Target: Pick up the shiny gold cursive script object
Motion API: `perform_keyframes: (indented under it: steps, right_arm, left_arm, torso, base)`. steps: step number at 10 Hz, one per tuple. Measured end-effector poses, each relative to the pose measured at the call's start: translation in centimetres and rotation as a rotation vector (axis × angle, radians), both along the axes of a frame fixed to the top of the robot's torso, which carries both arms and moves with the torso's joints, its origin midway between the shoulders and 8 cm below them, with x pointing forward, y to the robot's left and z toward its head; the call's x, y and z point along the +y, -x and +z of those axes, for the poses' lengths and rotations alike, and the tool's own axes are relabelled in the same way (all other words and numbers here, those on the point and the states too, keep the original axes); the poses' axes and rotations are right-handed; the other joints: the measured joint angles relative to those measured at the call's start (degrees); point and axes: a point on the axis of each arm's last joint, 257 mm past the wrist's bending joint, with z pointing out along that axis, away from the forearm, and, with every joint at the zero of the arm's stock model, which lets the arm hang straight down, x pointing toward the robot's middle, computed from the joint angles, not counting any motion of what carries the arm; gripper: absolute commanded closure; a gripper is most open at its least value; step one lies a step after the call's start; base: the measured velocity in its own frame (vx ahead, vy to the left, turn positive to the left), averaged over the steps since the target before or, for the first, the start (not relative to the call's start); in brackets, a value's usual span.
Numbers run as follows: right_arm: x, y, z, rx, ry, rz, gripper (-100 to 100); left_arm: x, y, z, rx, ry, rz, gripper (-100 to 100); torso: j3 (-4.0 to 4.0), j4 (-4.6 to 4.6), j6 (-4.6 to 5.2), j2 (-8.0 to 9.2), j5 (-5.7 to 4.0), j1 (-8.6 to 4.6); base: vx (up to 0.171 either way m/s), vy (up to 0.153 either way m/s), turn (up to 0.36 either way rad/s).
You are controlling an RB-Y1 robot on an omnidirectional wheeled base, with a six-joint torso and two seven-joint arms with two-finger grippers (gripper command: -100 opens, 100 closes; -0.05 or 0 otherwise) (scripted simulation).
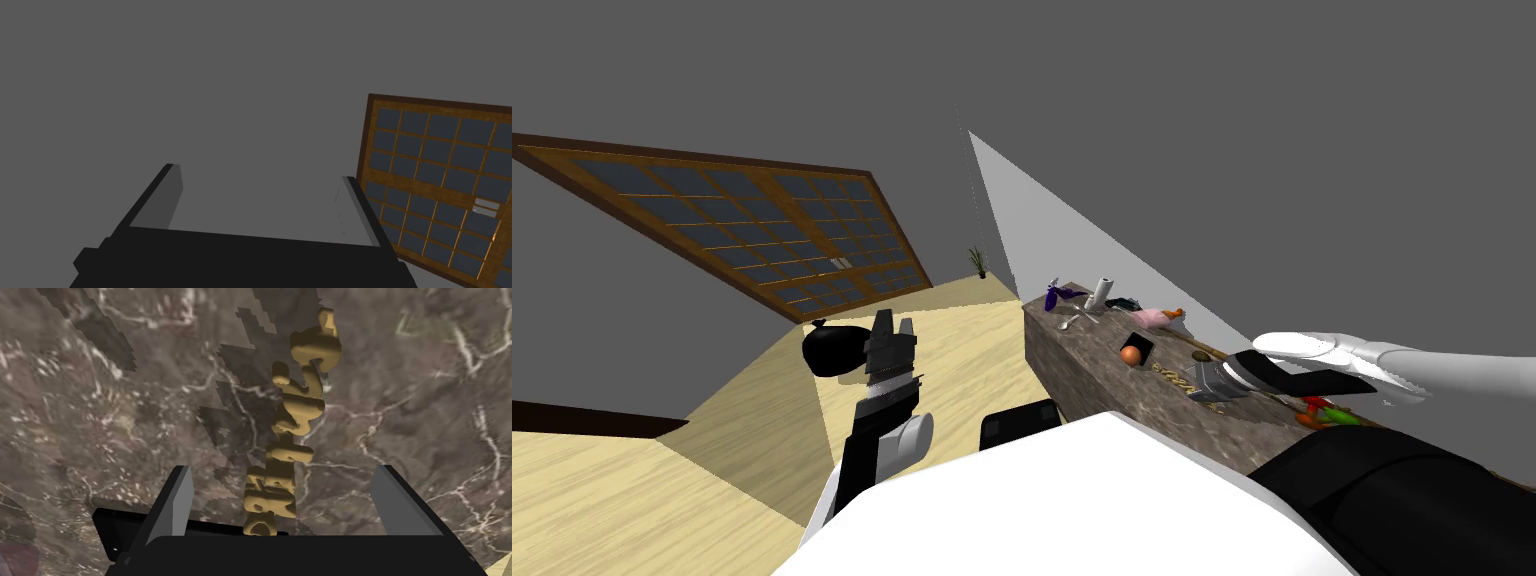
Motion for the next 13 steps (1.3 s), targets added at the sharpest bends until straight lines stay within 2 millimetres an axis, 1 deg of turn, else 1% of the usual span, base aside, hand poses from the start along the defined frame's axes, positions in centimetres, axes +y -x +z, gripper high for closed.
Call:
perform_keyframes:
  steps: [2, 3, 4, 7, 8, 12, 13]
  right_arm:
    - [-0.6, 3.0, -0.3, 0.069, 0.015, -0.015, -100]
    - [-0.7, 3.1, -0.3, 0.072, 0.016, -0.016, 0]
    - [-0.7, 3.1, -0.3, 0.072, 0.016, -0.016, -100]
    - [-0.6, 5.2, -2.4, 0.073, 0.012, -0.037, -100]
    - [-0.6, 5.3, -2.4, 0.073, 0.013, -0.036, 100]
    - [-0.6, 5.3, -2.4, 0.073, 0.012, -0.039, 100]
    - [-0.6, 5.3, -2.4, 0.073, 0.012, -0.039, 0]
  left_arm:
    - [0.0, 0.0, 0.0, 0.000, 0.000, 0.000, 0]
    - [0.0, 0.0, 0.0, 0.000, 0.000, 0.000, 0]
    - [0.0, 0.0, 0.0, 0.000, 0.000, 0.000, 0]
    - [0.0, 0.0, 0.0, 0.000, 0.000, 0.000, 0]
    - [0.0, 0.0, 0.0, 0.000, 0.000, 0.000, 0]
    - [0.0, 0.0, 0.0, 0.000, 0.000, 0.000, 0]
    - [0.0, 0.0, 0.0, 0.000, 0.000, 0.000, 0]
  torso:
    - [0.02, 0.01, 0.00, 0.04, -0.01, 0.02]
    - [0.08, 0.03, 0.01, 0.13, -0.01, -0.01]
    - [0.12, 0.05, 0.01, 0.21, -0.01, -0.03]
    - [0.11, 0.05, 0.02, 0.18, -0.05, -0.13]
    - [0.12, 0.05, 0.02, 0.21, -0.03, -0.09]
    - [0.15, 0.07, -0.04, 0.26, -0.05, -0.11]
    - [0.15, 0.07, -0.04, 0.26, -0.05, -0.11]
  base:
    - [0.038, 0.012, 0.046]
    - [0.000, 0.000, 0.000]
    - [0.016, -0.004, 0.085]
    - [0.021, -0.014, 0.053]
    - [0.000, 0.000, 0.000]
    - [0.000, 0.000, 0.000]
    - [0.000, 0.000, 0.000]
